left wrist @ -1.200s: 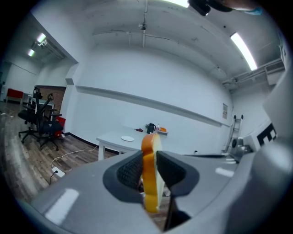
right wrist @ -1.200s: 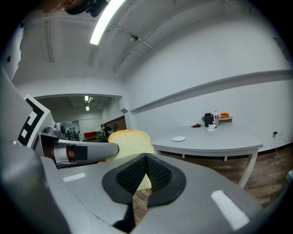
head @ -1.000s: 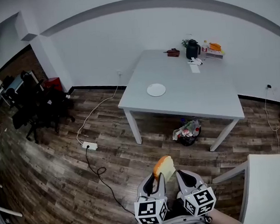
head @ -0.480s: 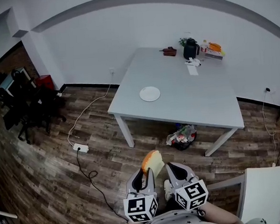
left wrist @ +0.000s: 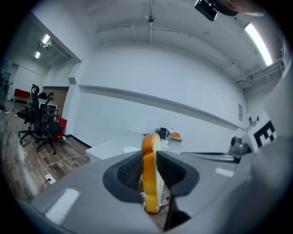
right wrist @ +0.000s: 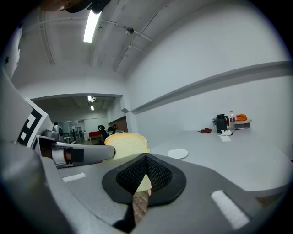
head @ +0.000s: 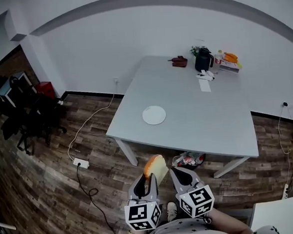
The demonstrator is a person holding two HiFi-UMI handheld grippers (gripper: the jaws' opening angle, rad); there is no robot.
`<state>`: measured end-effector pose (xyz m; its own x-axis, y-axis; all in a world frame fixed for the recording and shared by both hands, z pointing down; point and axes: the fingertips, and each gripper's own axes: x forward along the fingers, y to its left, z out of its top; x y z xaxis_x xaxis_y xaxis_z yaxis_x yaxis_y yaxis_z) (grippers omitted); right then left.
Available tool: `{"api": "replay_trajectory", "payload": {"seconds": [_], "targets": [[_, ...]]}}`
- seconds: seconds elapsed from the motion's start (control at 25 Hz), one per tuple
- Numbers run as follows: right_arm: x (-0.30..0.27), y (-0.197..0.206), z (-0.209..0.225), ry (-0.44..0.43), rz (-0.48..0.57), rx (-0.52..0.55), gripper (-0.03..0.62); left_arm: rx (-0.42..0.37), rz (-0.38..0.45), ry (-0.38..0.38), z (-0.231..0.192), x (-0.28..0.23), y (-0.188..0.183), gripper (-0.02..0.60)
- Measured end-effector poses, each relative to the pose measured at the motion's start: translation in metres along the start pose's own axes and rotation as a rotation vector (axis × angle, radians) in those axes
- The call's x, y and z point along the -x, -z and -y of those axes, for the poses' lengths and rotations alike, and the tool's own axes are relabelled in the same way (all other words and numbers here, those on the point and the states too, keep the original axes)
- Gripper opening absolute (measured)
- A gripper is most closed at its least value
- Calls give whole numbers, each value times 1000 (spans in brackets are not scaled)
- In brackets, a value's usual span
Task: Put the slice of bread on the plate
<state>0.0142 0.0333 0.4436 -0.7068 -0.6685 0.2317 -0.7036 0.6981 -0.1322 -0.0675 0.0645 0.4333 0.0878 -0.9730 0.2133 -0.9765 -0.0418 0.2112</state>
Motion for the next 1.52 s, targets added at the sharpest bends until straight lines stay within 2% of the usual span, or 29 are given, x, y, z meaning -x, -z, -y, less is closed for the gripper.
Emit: {"api": "replay_trajectory", "payload": {"seconds": [0.44,0.88,1.24,1.52], "targets": [[-48,-18,72,-12,-2,-6,-2,29,-14,-28,6,-80,-9,98],[-97,-15,100,-24,-50,-26,-2,32,-51,-39,-19,-141,-14,97],[-184,-38,146,27,-52,-21,-2,39,-82,14,-59,-232,-31,97],[-238,-49,173,76,-90,-46,-2,46,-192,85,-84,-302,-27,97]]}}
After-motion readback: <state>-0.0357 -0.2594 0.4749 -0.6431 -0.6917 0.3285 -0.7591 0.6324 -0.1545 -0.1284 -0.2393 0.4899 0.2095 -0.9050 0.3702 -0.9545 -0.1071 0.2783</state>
